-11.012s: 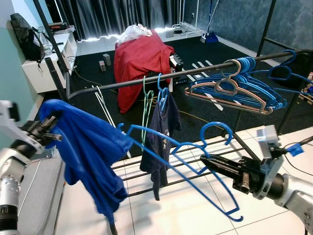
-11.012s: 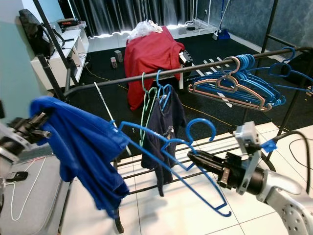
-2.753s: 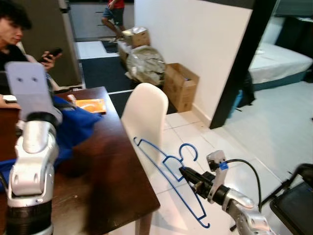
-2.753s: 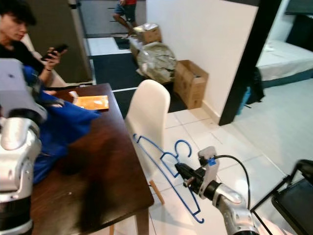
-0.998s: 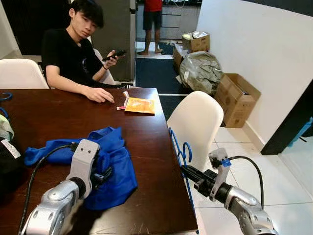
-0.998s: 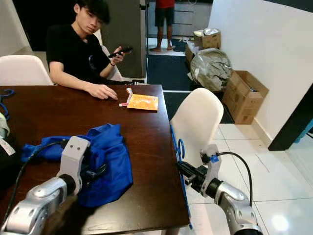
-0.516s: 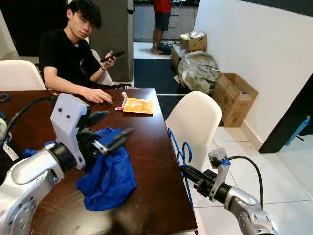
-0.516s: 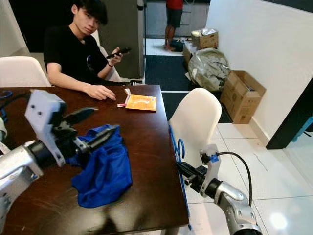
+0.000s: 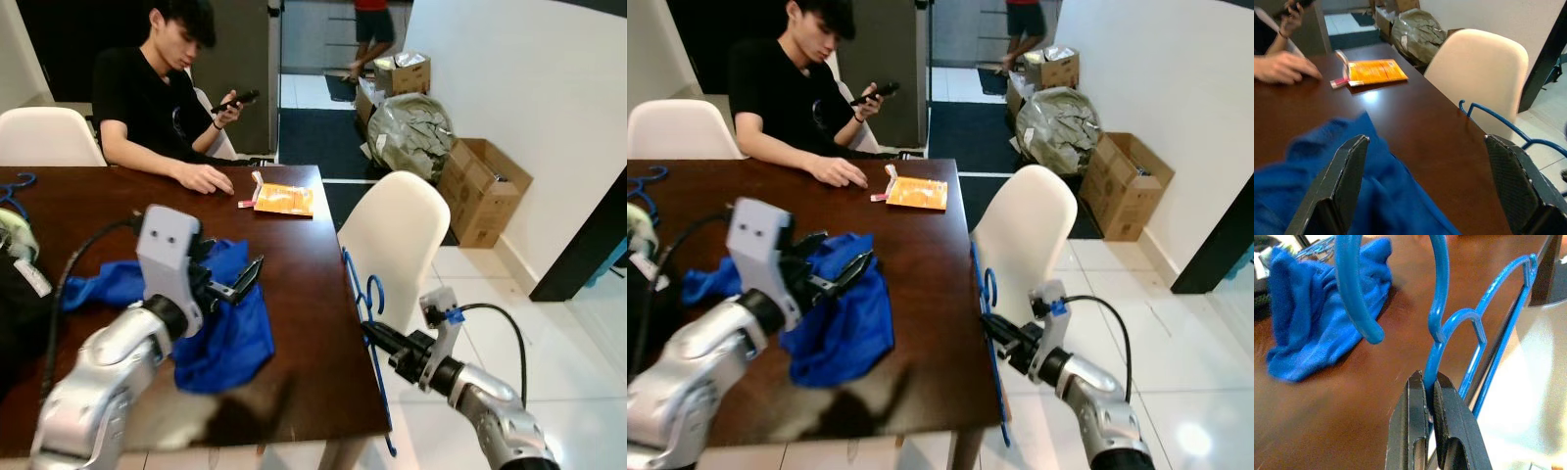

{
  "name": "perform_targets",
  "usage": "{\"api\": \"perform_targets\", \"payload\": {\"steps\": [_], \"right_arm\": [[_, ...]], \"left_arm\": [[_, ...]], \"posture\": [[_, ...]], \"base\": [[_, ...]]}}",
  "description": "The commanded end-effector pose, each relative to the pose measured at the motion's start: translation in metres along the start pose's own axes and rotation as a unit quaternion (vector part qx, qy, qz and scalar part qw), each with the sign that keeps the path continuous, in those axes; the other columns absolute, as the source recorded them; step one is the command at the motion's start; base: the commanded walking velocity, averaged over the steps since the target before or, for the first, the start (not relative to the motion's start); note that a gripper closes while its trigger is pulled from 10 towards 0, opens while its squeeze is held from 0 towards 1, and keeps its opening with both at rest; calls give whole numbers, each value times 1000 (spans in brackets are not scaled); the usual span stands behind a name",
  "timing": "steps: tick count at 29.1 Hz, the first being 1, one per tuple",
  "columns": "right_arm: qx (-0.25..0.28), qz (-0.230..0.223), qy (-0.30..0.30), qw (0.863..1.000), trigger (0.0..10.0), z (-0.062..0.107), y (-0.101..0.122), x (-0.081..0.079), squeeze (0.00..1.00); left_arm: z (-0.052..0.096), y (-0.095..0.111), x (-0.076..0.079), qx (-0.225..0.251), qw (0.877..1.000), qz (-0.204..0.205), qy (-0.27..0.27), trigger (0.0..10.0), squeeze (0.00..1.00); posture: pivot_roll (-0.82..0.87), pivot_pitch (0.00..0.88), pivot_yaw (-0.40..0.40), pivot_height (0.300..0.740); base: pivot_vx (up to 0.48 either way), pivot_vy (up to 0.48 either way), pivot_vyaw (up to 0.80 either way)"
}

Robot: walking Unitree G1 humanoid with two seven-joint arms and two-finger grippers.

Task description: Hang hanger

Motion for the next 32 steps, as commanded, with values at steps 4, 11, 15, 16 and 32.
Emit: {"api": "perform_targets", "payload": {"steps": [4,11,15,16,32], "right_arm": [[-7,-14,4,1000,10000,1,-7,-2,0],[-5,-15,-5,1000,10000,0,-7,-1,0],[-5,-16,-7,1000,10000,0,-7,0,0],[-5,-16,-7,1000,10000,0,-7,0,0],[-16,14,-3,1000,10000,-1,-10,-3,0]], "left_arm": [[-4,-5,4,-1,1000,6,4,10000,0],[-5,-18,-10,7,999,10,44,10000,0],[-3,-24,-18,7,998,9,63,10000,0],[-3,-24,-18,7,998,9,63,10000,0],[11,-69,-42,-27,988,-31,149,10000,0]], "posture": [[48,0,-55,740],[50,0,-49,740],[52,0,-50,740],[52,0,-50,740],[55,0,-53,740]], "base": [[-480,0,0],[-69,0,0],[0,0,0],[0,0,0],[-228,0,300]]}}
Point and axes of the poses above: a point about 5 cm out from each wrist's last joint towards the gripper, its own z axis pointing back from the gripper into the wrist, its own y axis along the axis of the wrist's last joint, x = y × z, the point moved 6 cm from there along -z, pointing out of the wrist towards the gripper, and after that the axes turned 4 degrees about z, right-handed, at the moved point
